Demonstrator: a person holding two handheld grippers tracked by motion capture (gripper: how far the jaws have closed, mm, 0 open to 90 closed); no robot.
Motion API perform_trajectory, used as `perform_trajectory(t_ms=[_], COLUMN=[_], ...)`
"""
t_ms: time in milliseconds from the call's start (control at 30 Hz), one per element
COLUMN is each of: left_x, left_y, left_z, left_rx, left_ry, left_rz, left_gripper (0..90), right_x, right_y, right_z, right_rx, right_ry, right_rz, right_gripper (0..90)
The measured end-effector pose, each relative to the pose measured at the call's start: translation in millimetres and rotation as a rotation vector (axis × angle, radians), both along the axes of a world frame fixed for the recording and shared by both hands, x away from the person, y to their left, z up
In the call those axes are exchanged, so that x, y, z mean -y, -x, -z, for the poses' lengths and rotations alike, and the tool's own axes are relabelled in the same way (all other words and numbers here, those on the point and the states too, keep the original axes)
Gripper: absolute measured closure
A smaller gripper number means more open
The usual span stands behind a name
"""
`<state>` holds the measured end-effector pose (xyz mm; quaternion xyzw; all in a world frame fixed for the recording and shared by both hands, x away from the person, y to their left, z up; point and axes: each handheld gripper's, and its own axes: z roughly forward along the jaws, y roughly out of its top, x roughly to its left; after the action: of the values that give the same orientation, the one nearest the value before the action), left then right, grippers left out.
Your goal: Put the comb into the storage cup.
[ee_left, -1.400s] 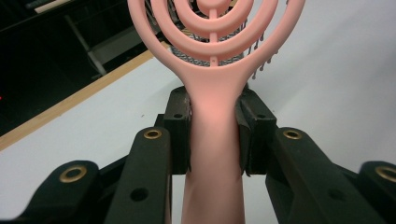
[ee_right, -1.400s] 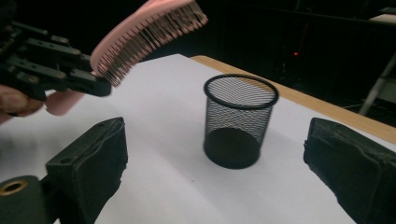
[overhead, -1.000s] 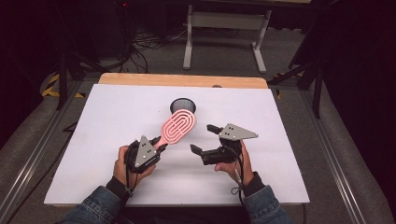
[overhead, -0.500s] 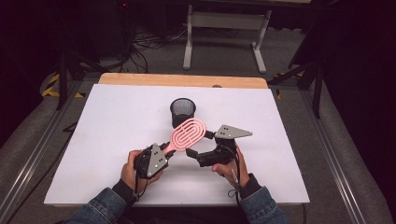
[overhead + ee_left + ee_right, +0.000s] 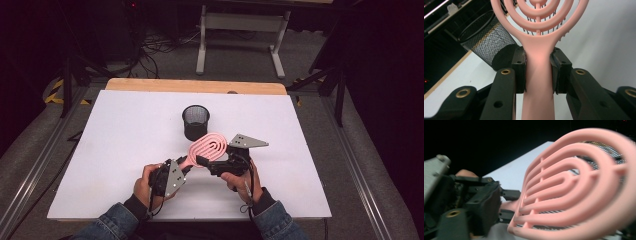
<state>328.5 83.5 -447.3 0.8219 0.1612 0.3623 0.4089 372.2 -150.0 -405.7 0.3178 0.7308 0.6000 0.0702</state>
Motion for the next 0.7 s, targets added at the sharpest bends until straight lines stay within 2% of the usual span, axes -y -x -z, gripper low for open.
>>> perform_trajectory(t_ms=[100,200,267,433,700], left_x=[0.4,1.3,1.3,0.1,-1.8], left_y=[-1.7,-2.9,-3.0,-3.0,-3.4], left_z=[2.5,3.4,3.5,2.5,1.2], left_rx=[-0.023,-0.028,-0.027,-0.022,-0.011], left_ry=[-0.006,-0.018,-0.021,-0.015,-0.01], left_rz=[0.0,0.011,0.009,0.006,0.005], left_gripper=[69.8,69.8,69.8,69.6,69.3], right_x=[1.7,0.3,-1.6,-5.0,-8.4], right_y=[0.7,3.1,6.2,11.0,17.3], right_z=[-0.8,-1.4,-2.7,-2.4,-3.2], right_rx=[-0.006,-0.004,0.02,0.02,0.041], right_ry=[-0.031,-0.058,-0.051,-0.094,-0.111], right_rz=[-0.002,-0.021,-0.027,-0.043,-0.037], right_gripper=[36.6,45.5,49.9,54.6,60.7])
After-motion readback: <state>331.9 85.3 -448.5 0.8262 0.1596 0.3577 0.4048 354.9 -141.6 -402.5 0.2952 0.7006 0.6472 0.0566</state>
